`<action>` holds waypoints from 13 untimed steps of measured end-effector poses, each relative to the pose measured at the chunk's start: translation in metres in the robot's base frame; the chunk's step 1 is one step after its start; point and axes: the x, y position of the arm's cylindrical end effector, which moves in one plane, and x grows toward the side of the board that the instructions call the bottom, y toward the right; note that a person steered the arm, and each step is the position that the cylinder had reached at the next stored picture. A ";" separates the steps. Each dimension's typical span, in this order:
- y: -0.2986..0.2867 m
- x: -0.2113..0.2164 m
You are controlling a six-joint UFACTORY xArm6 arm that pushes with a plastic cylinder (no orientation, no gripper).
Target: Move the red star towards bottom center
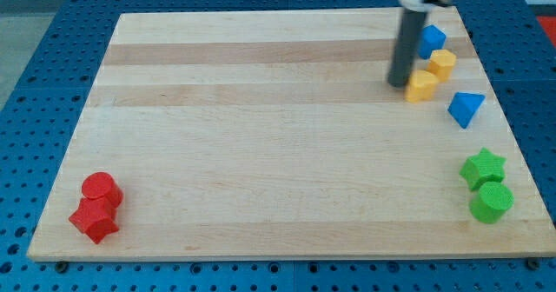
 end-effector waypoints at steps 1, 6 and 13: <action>0.018 0.002; -0.201 0.038; -0.490 0.235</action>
